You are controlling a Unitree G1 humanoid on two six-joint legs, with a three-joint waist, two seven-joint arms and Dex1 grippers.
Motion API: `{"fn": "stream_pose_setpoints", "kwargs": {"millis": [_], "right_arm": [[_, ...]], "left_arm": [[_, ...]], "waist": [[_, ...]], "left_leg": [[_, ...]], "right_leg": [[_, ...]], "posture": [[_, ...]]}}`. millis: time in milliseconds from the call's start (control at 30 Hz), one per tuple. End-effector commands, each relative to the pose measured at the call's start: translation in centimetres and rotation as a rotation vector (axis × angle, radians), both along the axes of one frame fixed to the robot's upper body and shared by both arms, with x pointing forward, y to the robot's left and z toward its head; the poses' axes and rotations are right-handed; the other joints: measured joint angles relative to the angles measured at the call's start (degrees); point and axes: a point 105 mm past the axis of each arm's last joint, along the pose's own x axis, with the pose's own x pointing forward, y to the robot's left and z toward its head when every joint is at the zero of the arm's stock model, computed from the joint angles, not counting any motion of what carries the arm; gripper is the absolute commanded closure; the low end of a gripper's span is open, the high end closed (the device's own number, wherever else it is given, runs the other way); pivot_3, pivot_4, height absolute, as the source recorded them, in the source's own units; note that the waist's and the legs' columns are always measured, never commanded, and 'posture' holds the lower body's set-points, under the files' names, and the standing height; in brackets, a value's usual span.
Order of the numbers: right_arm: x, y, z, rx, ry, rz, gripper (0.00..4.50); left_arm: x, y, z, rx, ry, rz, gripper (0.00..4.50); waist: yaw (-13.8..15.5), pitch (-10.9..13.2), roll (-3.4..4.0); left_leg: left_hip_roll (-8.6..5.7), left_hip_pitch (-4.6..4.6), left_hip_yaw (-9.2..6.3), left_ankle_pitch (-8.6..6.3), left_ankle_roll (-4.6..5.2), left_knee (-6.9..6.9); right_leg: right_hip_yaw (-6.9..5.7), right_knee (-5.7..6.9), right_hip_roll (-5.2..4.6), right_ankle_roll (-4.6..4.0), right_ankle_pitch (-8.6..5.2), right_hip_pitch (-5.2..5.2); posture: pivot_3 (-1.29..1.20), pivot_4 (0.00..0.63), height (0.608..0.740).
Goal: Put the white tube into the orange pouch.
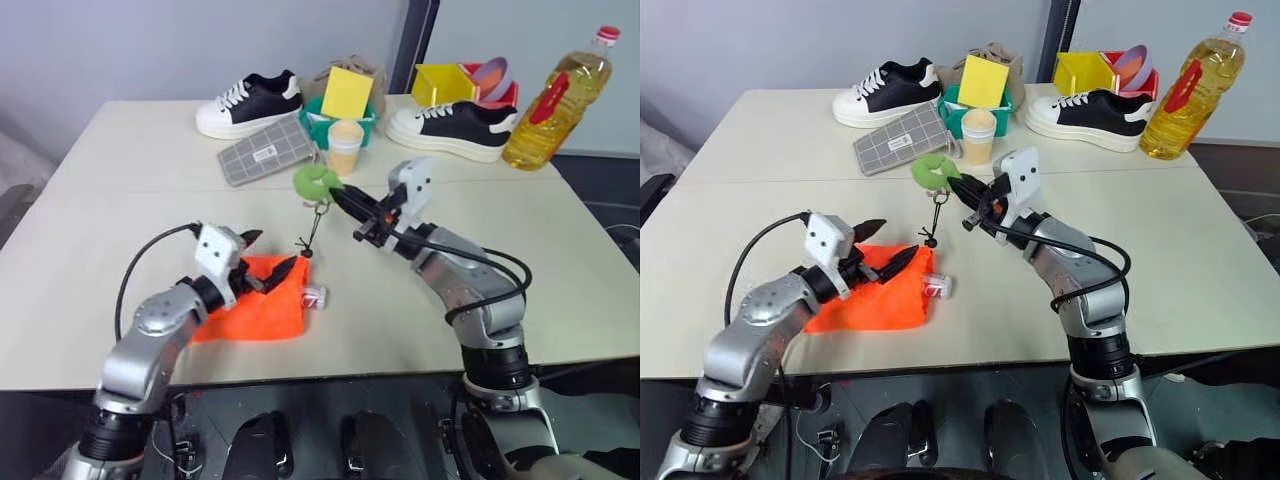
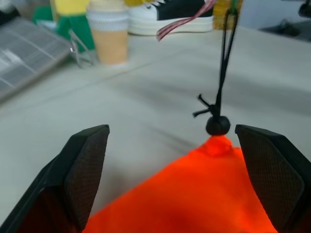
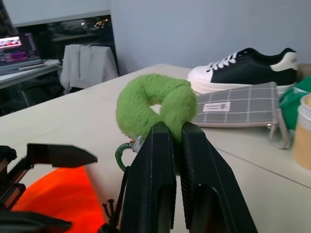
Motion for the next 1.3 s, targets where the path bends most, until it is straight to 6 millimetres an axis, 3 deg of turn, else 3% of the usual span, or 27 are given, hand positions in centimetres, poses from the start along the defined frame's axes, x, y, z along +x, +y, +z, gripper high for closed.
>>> {"fn": "stream_pose_setpoints", "kwargs": {"millis": [33,300,467,1300], "right_arm": [[-0.7,0.7,1.8,0.013,-0.069,0.048,4.50],[-0.3,1.0,3.1,0.007,-0.088,0.069,4.50],[0.2,0.8,3.8,0.010,-0.097,0.049,4.50],[0.5,0.9,3.0,-0.014,-0.071,0.041,4.50]], "left_arm": [[-0.3,-1.4,1.0,0.014,-0.081,0.090,0.07],[0.0,-4.4,-0.7,0.060,-0.061,0.190,0.07],[0.3,-5.9,-0.5,0.047,-0.077,0.203,0.07],[1.2,-6.6,0.4,0.067,-0.166,0.272,0.07]], "waist": [[0.10,0.00,0.00],[0.16,0.00,-0.01],[0.18,0.00,-0.01],[0.19,0.00,-0.01]], "left_leg": [[0.00,0.00,0.00,-0.02,0.04,0.01],[0.00,0.00,-0.01,-0.16,0.30,0.08],[0.00,0.00,-0.01,-0.16,0.31,0.09],[0.00,0.00,-0.01,-0.15,0.32,0.10]], "right_leg": [[0.00,0.00,0.00,0.00,0.00,0.00],[-0.01,0.04,0.03,0.03,0.01,0.03],[-0.01,0.05,0.03,0.09,0.05,0.03],[-0.02,0.06,0.03,0.12,0.06,0.03]], "posture": [[0.00,0.150,0.740],[0.00,0.150,0.740],[0.00,0.150,0.740],[0.00,0.150,0.740]]}}
